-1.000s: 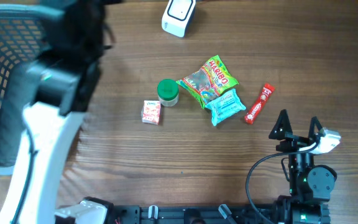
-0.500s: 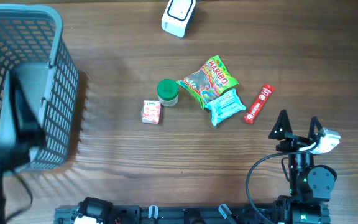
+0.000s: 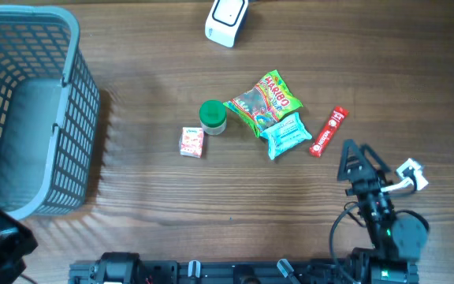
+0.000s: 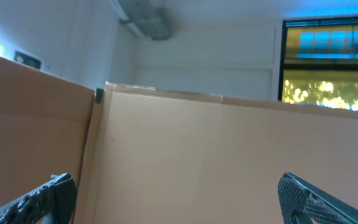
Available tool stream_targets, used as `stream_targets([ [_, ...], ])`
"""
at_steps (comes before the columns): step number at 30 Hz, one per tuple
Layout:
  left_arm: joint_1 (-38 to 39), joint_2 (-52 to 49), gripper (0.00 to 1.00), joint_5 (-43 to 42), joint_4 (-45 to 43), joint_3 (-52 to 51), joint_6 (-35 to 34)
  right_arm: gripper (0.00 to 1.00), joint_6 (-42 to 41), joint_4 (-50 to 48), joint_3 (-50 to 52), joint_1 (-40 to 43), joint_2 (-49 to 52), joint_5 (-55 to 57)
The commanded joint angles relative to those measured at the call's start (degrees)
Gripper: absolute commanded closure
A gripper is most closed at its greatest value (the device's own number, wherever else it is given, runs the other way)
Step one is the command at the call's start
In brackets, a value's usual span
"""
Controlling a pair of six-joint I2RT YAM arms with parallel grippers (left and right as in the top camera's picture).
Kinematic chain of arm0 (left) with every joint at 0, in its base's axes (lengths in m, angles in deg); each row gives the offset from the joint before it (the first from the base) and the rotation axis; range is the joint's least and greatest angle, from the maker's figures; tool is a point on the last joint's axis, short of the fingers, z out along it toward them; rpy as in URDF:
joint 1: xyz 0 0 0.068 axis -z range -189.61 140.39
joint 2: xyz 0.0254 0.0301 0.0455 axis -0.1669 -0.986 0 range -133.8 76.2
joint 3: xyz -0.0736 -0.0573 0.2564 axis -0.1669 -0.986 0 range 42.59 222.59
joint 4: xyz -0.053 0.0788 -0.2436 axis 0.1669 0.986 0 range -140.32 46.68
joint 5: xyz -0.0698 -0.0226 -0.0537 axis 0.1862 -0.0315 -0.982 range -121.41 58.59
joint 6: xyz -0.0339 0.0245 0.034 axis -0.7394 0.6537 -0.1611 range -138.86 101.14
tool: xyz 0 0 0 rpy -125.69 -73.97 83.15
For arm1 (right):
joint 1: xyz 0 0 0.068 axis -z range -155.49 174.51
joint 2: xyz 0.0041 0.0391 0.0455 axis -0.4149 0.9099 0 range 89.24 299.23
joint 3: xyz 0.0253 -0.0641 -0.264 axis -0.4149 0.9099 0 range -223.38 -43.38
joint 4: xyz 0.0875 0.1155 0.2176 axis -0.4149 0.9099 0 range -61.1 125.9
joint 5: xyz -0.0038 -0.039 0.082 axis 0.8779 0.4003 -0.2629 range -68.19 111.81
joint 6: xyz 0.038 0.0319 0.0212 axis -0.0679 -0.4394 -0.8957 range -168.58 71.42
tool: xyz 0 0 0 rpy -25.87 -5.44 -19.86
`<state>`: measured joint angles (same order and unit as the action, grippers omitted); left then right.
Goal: Scan the item barcode
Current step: 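Retract the left arm and reach the right gripper toward the bottle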
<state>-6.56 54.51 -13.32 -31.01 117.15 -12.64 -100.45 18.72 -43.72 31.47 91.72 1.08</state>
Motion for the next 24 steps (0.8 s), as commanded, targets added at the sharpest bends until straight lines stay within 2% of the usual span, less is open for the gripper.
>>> stream_targets([
  [1, -2.08, 2.14, 0.00, -2.38, -2.69, -5.90, -2.47, 0.01, 4.20, -4.81, -4.31, -0.04, 0.02, -19.80],
  [3, -2.89, 2.29, 0.00, -6.43, -3.28, -7.13, -2.47, 0.00, 13.88, 6.14, -11.34, -0.04, 3.43, -18.84],
  [4, -3.02, 2.29, 0.00, -7.41, -3.28, -7.13, -2.45, 0.01, 21.90, 12.66, -17.40, -0.04, 8.79, -18.75],
  [6, -3.02, 2.32, 0.00, -7.58, -3.28, -7.13, -2.43, 0.01, 29.73, 17.79, -25.66, -0.04, 18.47, -19.23],
  [8, -3.02, 2.32, 0.00, -7.58, -3.28, -7.13, -2.43, 0.01, 36.09, 22.53, -37.22, -0.04, 32.98, -21.51],
  [10, -3.02, 2.32, 0.00, -7.58, -3.26, -7.13, -2.43, 0.01, 44.33, 34.49, -52.87, -1.22, 49.11, -21.00],
  [11, -3.02, 2.32, 0.00, -7.58, -3.26, -7.13, -2.43, 0.00, 47.58, 41.07, -60.30, -3.10, 55.76, -17.22],
  [14, -3.02, 2.32, 0.00, -7.58, -3.21, -7.13, -2.43, 0.00, 56.65, 58.23, -83.67, -14.32, 75.19, 3.74],
  [16, -3.02, 2.32, 0.00, -7.58, -3.21, -7.13, -2.43, 0.00, 67.87, 66.47, -95.93, -21.92, 86.29, 7.23],
  [19, -3.02, 2.32, 0.00, -7.58, -3.21, -7.13, -2.43, 0.00, 75.32, 69.46, -103.21, -28.68, 96.65, 6.56],
  [20, -3.02, 2.32, 0.00, -7.58, -3.19, -7.13, -2.43, 0.03, 77.70, 69.16, -103.38, -30.36, 98.90, 5.40],
  [22, -3.02, 2.32, 0.00, -7.58, -3.04, -7.13, -2.43, 0.00, 82.03, 67.84, -103.38, -36.28, 106.97, 2.89],
  [24, -3.02, 2.32, 0.00, -7.58, -3.02, -7.13, -2.43, 0.00, 83.38, 67.60, -103.38, -37.94, 109.57, 2.89],
])
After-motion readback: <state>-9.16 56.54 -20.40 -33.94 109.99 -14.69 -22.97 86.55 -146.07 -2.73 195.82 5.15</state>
